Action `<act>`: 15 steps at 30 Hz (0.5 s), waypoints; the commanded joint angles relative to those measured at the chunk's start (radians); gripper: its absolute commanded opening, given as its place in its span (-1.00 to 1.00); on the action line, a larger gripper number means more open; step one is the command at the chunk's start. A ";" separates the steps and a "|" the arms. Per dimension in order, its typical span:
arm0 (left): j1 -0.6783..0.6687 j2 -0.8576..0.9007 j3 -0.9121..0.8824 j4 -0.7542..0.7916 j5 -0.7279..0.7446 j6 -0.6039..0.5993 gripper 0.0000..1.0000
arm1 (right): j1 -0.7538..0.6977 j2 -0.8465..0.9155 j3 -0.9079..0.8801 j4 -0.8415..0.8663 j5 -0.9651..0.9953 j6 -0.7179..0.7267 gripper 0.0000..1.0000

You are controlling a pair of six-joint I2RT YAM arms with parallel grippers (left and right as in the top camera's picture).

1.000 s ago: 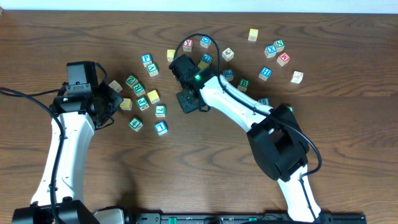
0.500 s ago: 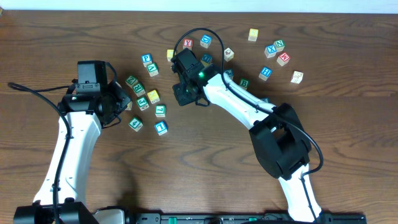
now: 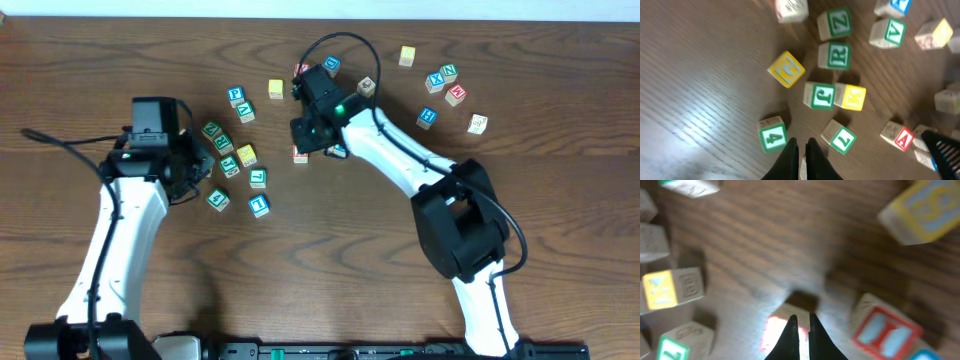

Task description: Spell out AI2

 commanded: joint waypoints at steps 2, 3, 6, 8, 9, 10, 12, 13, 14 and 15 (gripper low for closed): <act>-0.039 0.054 -0.011 0.016 -0.016 -0.008 -0.85 | -0.032 -0.017 -0.006 0.008 0.040 0.018 -0.91; -0.045 0.062 -0.011 0.020 -0.016 -0.009 -0.85 | -0.036 -0.017 -0.006 0.011 0.049 0.014 -0.91; -0.059 0.071 -0.011 0.038 -0.016 -0.008 -0.85 | -0.044 -0.017 -0.006 0.026 0.076 -0.003 -0.91; -0.065 0.071 -0.011 0.049 -0.016 -0.008 -0.85 | -0.047 -0.017 -0.006 0.033 0.114 -0.003 -0.89; -0.066 0.071 -0.011 0.053 -0.016 -0.008 -0.85 | -0.050 -0.017 -0.006 0.036 0.125 -0.003 -0.89; -0.066 0.071 -0.011 0.054 -0.016 -0.008 -0.85 | -0.054 -0.016 -0.006 0.037 0.127 -0.003 -0.89; -0.067 0.071 -0.011 0.053 -0.016 -0.008 -0.85 | -0.060 -0.016 -0.006 0.037 0.127 -0.002 -0.89; -0.067 0.071 -0.011 0.053 -0.016 -0.008 -0.85 | -0.062 -0.016 -0.006 0.037 0.128 0.001 -0.90; -0.067 0.071 -0.011 0.053 -0.016 -0.008 -0.85 | -0.063 -0.015 -0.006 0.037 0.128 0.003 -0.90; -0.067 0.071 -0.011 0.053 -0.016 -0.008 -0.85 | -0.064 -0.012 -0.006 0.037 0.128 0.004 -0.90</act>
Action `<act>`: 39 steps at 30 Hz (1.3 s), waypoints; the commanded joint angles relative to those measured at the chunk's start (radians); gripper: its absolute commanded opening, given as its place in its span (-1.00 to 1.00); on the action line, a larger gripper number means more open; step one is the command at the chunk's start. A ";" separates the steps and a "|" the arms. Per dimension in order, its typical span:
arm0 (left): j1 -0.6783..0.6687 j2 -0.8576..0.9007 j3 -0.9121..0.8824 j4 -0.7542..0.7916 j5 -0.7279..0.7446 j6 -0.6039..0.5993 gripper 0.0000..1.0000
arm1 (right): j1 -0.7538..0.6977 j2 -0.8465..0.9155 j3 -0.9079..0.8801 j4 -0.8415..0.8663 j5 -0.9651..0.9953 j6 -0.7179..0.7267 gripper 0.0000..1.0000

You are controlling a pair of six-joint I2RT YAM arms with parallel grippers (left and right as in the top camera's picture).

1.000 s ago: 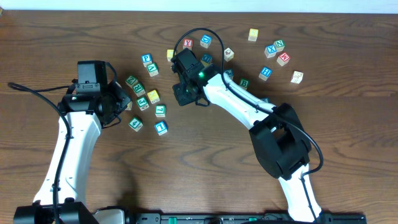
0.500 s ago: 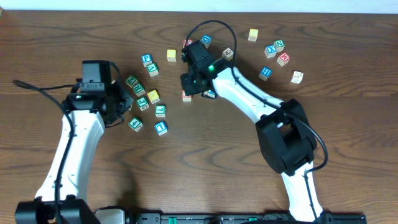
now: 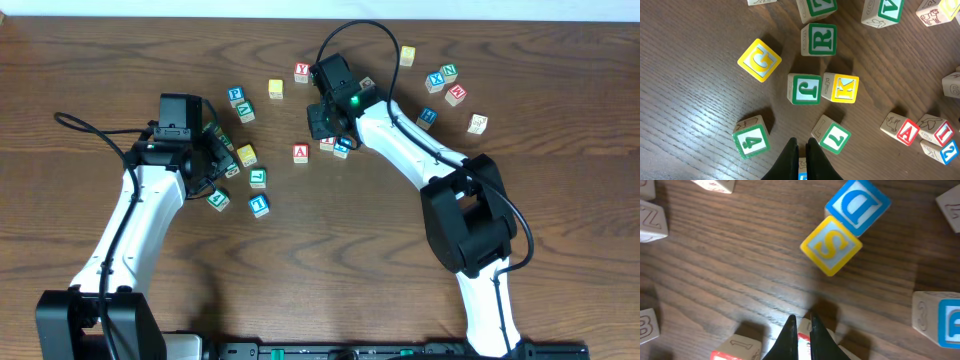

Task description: Spell out AI2

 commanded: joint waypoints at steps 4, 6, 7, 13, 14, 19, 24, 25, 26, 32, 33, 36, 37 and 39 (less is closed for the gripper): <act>-0.004 -0.001 -0.011 0.003 -0.016 -0.008 -0.85 | -0.012 0.013 -0.006 0.003 0.027 0.003 -0.91; -0.004 -0.001 -0.011 0.002 -0.016 -0.008 -0.85 | -0.012 0.025 -0.006 0.003 0.021 0.003 -0.92; -0.004 -0.001 -0.011 0.002 -0.016 -0.008 -0.85 | -0.012 0.028 -0.006 0.003 0.019 0.003 -0.92; -0.004 -0.001 -0.011 0.003 -0.016 -0.008 -0.85 | -0.012 0.032 -0.006 0.008 0.019 0.003 -0.92; -0.004 -0.001 -0.011 0.003 -0.016 -0.008 -0.85 | -0.011 0.032 -0.006 0.005 0.019 0.003 -0.92; -0.004 -0.001 -0.011 0.003 -0.016 -0.008 -0.85 | -0.001 0.032 -0.006 -0.024 0.011 0.003 -0.92; -0.004 -0.001 -0.011 0.003 -0.016 -0.008 -0.85 | 0.021 0.032 -0.006 -0.053 0.011 0.003 -0.94; -0.004 -0.001 -0.011 0.003 -0.016 -0.008 -0.85 | 0.024 0.032 -0.006 -0.061 0.011 0.004 -0.94; -0.004 -0.001 -0.011 0.003 -0.016 -0.008 -0.85 | 0.028 0.032 -0.006 -0.067 0.011 0.004 -0.95; -0.004 -0.001 -0.011 0.003 -0.016 -0.008 -0.85 | 0.042 0.032 -0.006 -0.087 -0.003 0.004 -0.97; -0.004 -0.001 -0.011 0.003 -0.016 -0.008 -0.85 | 0.043 0.032 -0.006 -0.084 -0.004 0.004 -0.97; -0.004 -0.001 -0.011 0.001 -0.016 -0.008 -0.85 | 0.043 0.032 -0.006 -0.085 -0.007 0.008 -0.97; -0.004 -0.001 -0.011 0.000 -0.016 -0.008 -0.85 | 0.043 0.032 -0.006 -0.085 -0.008 0.008 -0.97; -0.004 -0.001 -0.011 0.000 -0.016 -0.008 -0.85 | 0.043 0.032 -0.006 -0.084 -0.010 0.007 -0.98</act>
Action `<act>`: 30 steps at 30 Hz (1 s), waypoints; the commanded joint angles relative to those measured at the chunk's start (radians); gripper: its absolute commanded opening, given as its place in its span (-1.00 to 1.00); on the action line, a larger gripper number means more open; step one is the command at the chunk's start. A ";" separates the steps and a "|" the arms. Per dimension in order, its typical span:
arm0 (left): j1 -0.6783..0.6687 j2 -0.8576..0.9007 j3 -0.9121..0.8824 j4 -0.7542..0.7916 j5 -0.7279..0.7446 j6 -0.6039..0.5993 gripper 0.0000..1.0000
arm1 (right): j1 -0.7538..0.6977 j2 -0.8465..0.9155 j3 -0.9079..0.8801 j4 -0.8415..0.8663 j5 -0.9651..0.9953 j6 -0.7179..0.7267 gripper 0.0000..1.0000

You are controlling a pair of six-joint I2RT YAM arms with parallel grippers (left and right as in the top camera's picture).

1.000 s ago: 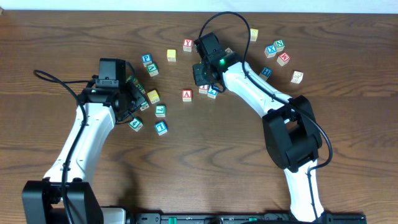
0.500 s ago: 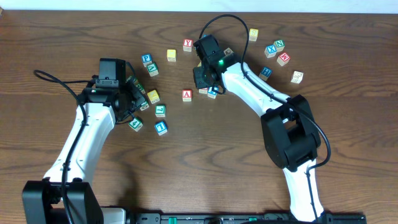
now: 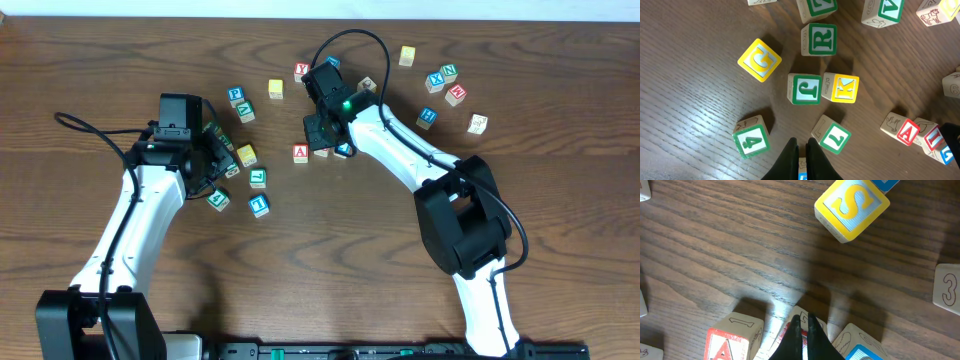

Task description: Spell out AI2

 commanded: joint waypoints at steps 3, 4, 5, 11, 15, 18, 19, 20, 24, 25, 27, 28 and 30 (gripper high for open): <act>-0.004 -0.001 -0.011 0.000 -0.016 -0.008 -0.85 | 0.010 0.019 -0.006 -0.005 -0.036 0.002 -0.97; -0.004 -0.001 -0.011 0.000 -0.016 -0.008 -0.85 | 0.011 0.019 -0.006 -0.006 -0.037 0.002 -0.98; -0.004 -0.001 -0.011 0.000 -0.016 -0.008 -0.85 | 0.013 0.019 -0.006 -0.006 -0.037 0.002 -0.97; -0.004 -0.001 -0.011 0.000 -0.016 -0.008 -0.85 | 0.027 0.019 -0.006 -0.013 -0.036 -0.006 -0.98; -0.004 -0.001 -0.011 0.000 -0.016 -0.008 -0.85 | 0.029 0.019 -0.006 -0.013 -0.036 -0.015 -0.97; -0.004 -0.001 -0.011 0.000 -0.016 -0.008 -0.85 | 0.029 0.019 -0.006 -0.009 -0.036 -0.025 -0.97; -0.004 -0.001 -0.011 0.000 -0.016 -0.008 -0.85 | 0.029 0.019 -0.006 -0.005 -0.036 -0.032 -0.97; -0.004 -0.001 -0.011 0.000 -0.016 -0.008 -0.85 | 0.029 0.019 -0.006 0.002 -0.037 -0.045 -0.97; -0.004 -0.001 -0.011 0.000 -0.016 -0.008 -0.85 | 0.029 0.019 -0.006 0.018 -0.055 -0.076 -0.95; -0.004 -0.001 -0.011 0.000 -0.016 -0.008 -0.85 | 0.029 0.019 -0.006 0.020 -0.069 -0.087 -0.95; -0.004 -0.001 -0.011 0.000 -0.016 -0.008 -0.85 | 0.029 0.019 -0.006 0.021 -0.085 -0.100 -0.96; -0.004 -0.001 -0.011 0.000 -0.016 -0.008 -0.85 | 0.029 0.019 -0.006 0.021 -0.085 -0.100 -0.96; -0.004 -0.001 -0.011 0.001 -0.016 -0.008 -0.85 | 0.029 0.019 -0.006 0.021 -0.085 -0.103 -0.96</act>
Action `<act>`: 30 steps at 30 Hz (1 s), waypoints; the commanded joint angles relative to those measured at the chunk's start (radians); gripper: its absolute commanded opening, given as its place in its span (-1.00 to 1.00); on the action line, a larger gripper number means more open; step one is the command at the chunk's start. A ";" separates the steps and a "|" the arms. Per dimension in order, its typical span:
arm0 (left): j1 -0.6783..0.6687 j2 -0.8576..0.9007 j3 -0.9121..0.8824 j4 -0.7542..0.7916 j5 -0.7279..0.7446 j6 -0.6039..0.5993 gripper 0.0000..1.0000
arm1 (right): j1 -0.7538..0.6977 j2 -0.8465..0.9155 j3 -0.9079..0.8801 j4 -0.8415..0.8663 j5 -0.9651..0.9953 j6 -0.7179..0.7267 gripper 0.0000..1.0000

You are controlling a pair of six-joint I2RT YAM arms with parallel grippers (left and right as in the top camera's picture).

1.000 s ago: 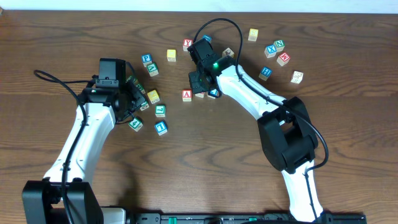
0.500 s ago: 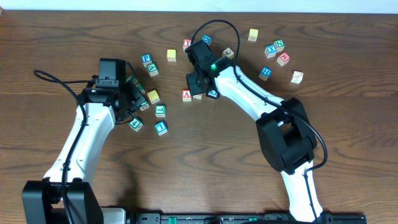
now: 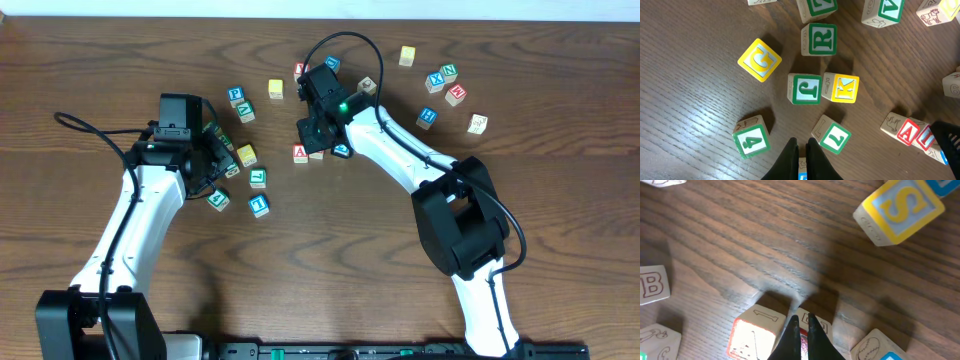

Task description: Spell out AI2

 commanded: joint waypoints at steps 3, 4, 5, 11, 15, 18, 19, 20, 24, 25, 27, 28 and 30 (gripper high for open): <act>-0.004 -0.001 -0.011 0.000 -0.016 -0.008 -0.85 | 0.015 0.019 -0.006 0.001 -0.021 -0.031 -0.97; -0.004 -0.001 -0.011 0.000 -0.016 -0.008 -0.85 | 0.015 0.019 -0.006 -0.002 -0.021 -0.031 -0.97; -0.004 -0.001 -0.011 0.000 -0.016 -0.008 -0.85 | 0.015 0.019 -0.006 -0.006 -0.022 -0.031 -0.97; -0.004 -0.001 -0.011 0.000 -0.016 -0.008 -0.85 | 0.016 0.019 -0.006 -0.013 -0.024 -0.031 -0.97; -0.004 -0.001 -0.011 0.000 -0.016 -0.008 -0.85 | 0.016 0.019 -0.006 -0.013 -0.024 -0.031 -0.97; -0.004 -0.001 -0.011 0.000 -0.016 -0.008 -0.85 | 0.016 0.019 -0.006 -0.010 -0.025 -0.031 -0.97; -0.004 -0.001 -0.011 0.000 -0.016 -0.008 -0.85 | 0.016 0.019 -0.006 -0.009 -0.025 -0.031 -0.97; -0.004 -0.001 -0.011 0.001 -0.016 -0.008 -0.85 | 0.016 0.019 -0.006 -0.009 -0.025 -0.031 -0.97; -0.004 -0.001 -0.011 0.001 -0.017 -0.008 -0.85 | 0.023 0.019 -0.006 -0.009 -0.025 -0.032 -0.97; -0.004 -0.001 -0.011 0.001 -0.017 -0.008 -0.85 | 0.025 0.019 -0.006 -0.009 -0.025 -0.034 -0.97; -0.004 -0.001 -0.011 0.001 -0.016 -0.008 -0.85 | 0.029 0.019 -0.006 -0.008 -0.024 -0.039 -0.97; -0.004 -0.001 -0.011 0.001 -0.017 -0.008 -0.85 | 0.031 0.019 -0.006 -0.009 -0.024 -0.038 -0.97; -0.004 -0.001 -0.011 0.002 -0.017 -0.008 -0.85 | 0.030 0.019 -0.006 -0.008 -0.024 -0.038 -0.97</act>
